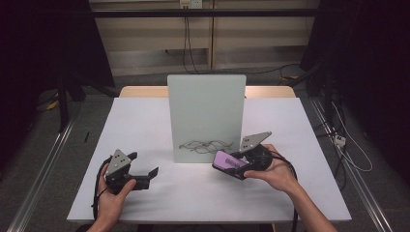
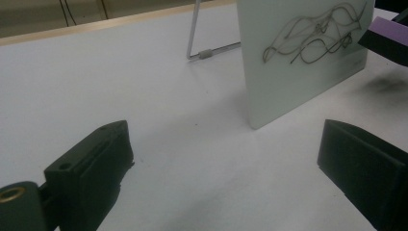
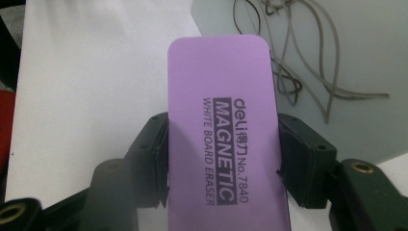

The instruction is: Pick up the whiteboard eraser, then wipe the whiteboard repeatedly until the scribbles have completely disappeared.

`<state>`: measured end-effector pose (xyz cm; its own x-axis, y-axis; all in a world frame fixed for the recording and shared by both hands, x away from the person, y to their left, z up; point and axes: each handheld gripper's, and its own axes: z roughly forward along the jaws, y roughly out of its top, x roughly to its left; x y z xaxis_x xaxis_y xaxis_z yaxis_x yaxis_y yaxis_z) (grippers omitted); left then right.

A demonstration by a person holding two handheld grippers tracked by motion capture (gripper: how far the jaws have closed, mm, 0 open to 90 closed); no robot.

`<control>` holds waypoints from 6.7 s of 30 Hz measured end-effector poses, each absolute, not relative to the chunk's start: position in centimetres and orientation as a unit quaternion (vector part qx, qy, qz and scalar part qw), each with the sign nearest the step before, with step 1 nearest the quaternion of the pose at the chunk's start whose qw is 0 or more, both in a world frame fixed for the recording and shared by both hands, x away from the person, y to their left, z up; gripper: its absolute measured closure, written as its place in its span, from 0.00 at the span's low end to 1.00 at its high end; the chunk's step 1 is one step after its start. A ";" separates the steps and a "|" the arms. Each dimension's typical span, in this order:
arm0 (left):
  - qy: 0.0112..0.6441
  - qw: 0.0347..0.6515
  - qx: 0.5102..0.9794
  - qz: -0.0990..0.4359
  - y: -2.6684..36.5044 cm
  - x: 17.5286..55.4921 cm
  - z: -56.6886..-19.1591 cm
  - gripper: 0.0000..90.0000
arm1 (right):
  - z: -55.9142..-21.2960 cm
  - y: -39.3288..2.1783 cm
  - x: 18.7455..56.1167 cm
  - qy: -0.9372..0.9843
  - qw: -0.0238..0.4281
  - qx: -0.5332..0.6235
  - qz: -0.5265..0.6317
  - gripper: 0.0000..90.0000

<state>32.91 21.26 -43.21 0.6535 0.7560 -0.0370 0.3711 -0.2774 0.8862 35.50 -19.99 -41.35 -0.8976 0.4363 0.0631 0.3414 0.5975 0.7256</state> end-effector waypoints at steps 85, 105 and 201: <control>0.360 0.457 0.789 0.197 20.6 32.9 -43.6 0.05 | -41.4 -16.9 36.1 0.863 0.232 0.168 0.416 0.46; 0.360 0.459 0.788 0.197 20.8 32.9 -43.6 0.05 | -41.7 -16.2 36.1 0.869 0.233 0.152 0.410 0.46; 0.344 0.451 0.801 0.190 20.1 33.0 -43.8 0.06 | -40.8 -14.5 36.6 0.848 0.266 0.166 0.427 0.46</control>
